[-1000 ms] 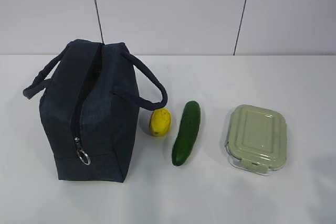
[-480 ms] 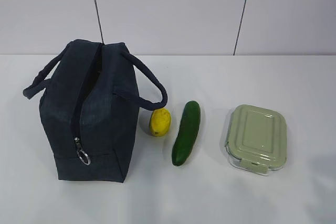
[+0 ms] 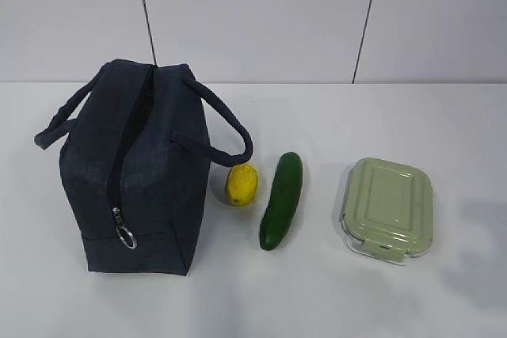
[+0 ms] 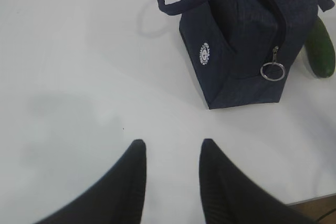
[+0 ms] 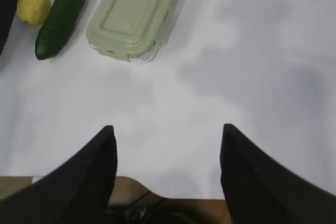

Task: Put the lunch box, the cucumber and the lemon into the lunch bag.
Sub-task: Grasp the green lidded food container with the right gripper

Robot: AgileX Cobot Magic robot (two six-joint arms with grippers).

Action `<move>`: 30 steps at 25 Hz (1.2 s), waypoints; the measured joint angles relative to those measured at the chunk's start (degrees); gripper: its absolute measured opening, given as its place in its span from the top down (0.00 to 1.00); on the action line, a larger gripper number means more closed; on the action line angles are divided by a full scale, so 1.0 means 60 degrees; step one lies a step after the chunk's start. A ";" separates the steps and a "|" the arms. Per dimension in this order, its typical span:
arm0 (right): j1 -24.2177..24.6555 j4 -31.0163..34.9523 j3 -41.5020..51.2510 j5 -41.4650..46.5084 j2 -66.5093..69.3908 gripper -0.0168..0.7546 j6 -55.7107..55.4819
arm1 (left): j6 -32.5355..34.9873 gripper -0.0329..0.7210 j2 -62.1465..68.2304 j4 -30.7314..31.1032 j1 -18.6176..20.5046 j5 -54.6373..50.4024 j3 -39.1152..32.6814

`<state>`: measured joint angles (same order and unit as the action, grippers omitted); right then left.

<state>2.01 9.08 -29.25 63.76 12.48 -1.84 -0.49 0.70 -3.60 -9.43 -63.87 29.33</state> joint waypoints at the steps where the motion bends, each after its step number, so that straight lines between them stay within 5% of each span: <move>1: 0.0000 0.0138 0.0000 -0.0020 0.0385 0.40 -0.0132 | 0.0000 0.63 0.0000 0.0000 0.0000 0.0000 0.0000; 9: 0.0000 0.1503 0.0000 -0.0395 0.2921 0.40 -0.0288 | 0.0000 0.63 0.0000 -0.0107 0.0000 0.0000 0.0000; 23: 0.0000 0.2027 -0.1170 -0.1503 0.6244 0.40 0.0099 | 0.0000 0.63 0.0000 -0.0401 0.0000 0.0000 0.0000; 30: 0.0275 0.4795 -0.1948 -0.1936 0.8515 0.40 0.2237 | 0.0000 0.63 0.0000 -0.0425 0.0000 0.0000 0.0000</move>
<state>3.67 37.84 -40.93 52.14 63.57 11.58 -0.49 0.70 -6.15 -9.43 -63.87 29.33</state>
